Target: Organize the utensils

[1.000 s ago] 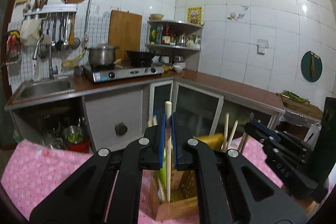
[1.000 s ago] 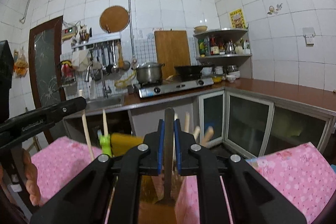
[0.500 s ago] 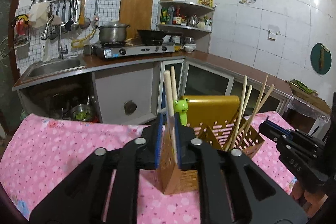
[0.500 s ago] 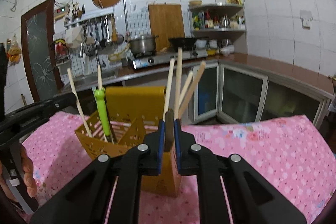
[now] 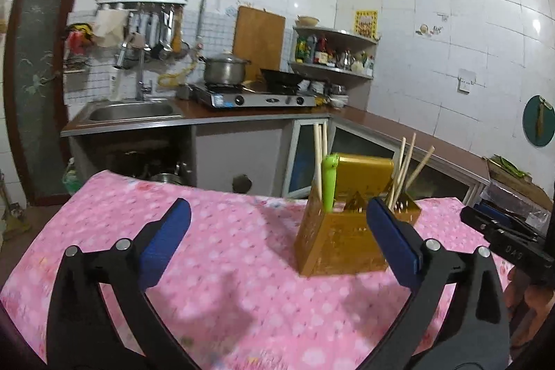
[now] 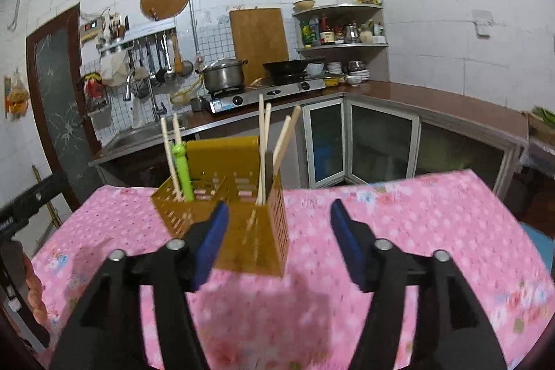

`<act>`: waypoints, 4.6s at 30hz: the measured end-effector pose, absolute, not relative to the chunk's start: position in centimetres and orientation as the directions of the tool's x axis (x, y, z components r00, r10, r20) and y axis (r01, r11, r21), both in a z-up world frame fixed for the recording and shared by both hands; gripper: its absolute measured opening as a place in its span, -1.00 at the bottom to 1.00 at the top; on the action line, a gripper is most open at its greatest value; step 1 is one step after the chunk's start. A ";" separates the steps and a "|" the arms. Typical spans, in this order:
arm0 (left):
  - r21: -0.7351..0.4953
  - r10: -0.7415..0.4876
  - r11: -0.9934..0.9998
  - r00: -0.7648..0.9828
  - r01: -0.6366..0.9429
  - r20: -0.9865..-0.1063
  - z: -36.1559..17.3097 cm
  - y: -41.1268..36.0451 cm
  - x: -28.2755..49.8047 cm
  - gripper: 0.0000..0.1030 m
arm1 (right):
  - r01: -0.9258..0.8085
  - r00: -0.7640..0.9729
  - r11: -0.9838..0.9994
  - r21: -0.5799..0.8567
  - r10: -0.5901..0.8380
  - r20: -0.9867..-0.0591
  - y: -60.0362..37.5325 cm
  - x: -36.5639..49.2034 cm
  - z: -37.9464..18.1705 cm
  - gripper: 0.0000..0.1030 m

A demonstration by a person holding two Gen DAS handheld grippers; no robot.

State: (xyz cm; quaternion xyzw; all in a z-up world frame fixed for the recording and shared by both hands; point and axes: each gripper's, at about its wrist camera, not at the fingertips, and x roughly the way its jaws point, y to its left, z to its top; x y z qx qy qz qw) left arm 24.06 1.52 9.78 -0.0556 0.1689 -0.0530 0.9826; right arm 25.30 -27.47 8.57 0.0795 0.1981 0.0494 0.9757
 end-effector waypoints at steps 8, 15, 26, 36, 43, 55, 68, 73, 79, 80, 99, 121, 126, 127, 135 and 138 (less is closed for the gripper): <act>-0.078 -0.079 0.995 0.950 0.058 -0.302 6.6 2.2 16.1 0.90 | -0.058 0.926 0.990 0.128 0.101 -0.363 -24.8 16.1 5.4 0.74; -0.036 -0.071 0.997 0.944 0.063 -0.323 4.6 1.9 12.1 0.90 | -0.081 0.947 0.995 0.050 0.093 -0.308 -22.4 11.0 4.2 0.88; -0.007 -0.002 1.000 0.959 -0.001 -0.283 2.0 2.1 11.2 0.90 | -0.003 0.970 1.000 -0.005 0.001 -0.244 -22.9 8.8 3.1 0.91; -0.034 0.014 0.999 0.968 -0.024 -0.252 2.0 3.0 10.6 0.90 | -0.006 0.962 1.000 -0.006 0.004 -0.275 -23.1 9.3 2.6 0.91; 0.008 0.014 1.000 0.975 -0.013 -0.220 2.3 2.1 10.1 0.90 | -0.004 0.964 1.000 -0.009 0.002 -0.267 -23.3 9.1 2.6 0.91; 0.009 -0.015 1.000 0.975 0.017 -0.222 2.3 2.1 9.9 0.90 | 0.001 0.961 1.000 0.009 0.002 -0.276 -23.8 9.2 2.7 0.91; 0.010 -0.015 1.000 0.978 0.018 -0.208 2.3 2.2 9.6 0.90 | 0.005 0.960 1.000 0.013 -0.001 -0.280 -23.9 9.3 2.7 0.91; 0.013 -0.016 1.000 0.980 0.019 -0.197 2.3 2.0 9.4 0.90 | 0.004 0.960 1.000 0.011 -0.001 -0.279 -23.9 9.3 2.7 0.91; 0.015 -0.014 1.000 0.982 0.017 -0.187 2.3 1.9 9.0 0.90 | 0.004 0.960 1.000 0.012 -0.001 -0.279 -23.9 9.3 2.8 0.91; 0.015 -0.015 1.000 0.982 0.018 -0.187 2.3 1.9 9.0 0.90 | 0.004 0.960 1.000 0.012 -0.001 -0.279 -23.9 9.3 2.7 0.91; 0.017 -0.011 1.000 0.982 0.015 -0.189 2.4 1.8 9.1 0.90 | 0.002 0.960 1.000 0.008 0.000 -0.280 -23.9 9.3 2.6 0.91; 0.017 -0.012 1.000 0.982 0.015 -0.190 2.4 1.8 9.1 0.90 | 0.001 0.959 1.000 0.006 0.001 -0.282 -24.1 9.4 2.5 0.91; 0.016 -0.012 1.000 0.982 0.015 -0.190 2.4 1.8 9.1 0.90 | 0.001 0.960 1.000 0.006 0.001 -0.282 -24.1 9.3 2.6 0.91; 0.016 -0.011 1.000 0.981 0.015 -0.191 2.4 1.8 9.1 0.90 | 0.001 0.960 1.000 0.007 0.001 -0.281 -24.1 9.3 2.5 0.91; 0.017 -0.012 1.000 0.982 0.015 -0.189 2.4 1.8 9.1 0.90 | 0.001 0.960 1.000 0.006 0.001 -0.281 -24.1 9.4 2.5 0.91; 0.019 -0.011 1.000 0.982 0.015 -0.187 2.1 1.7 9.1 0.90 | 0.000 0.960 1.000 0.006 0.001 -0.281 -24.2 9.4 2.5 0.91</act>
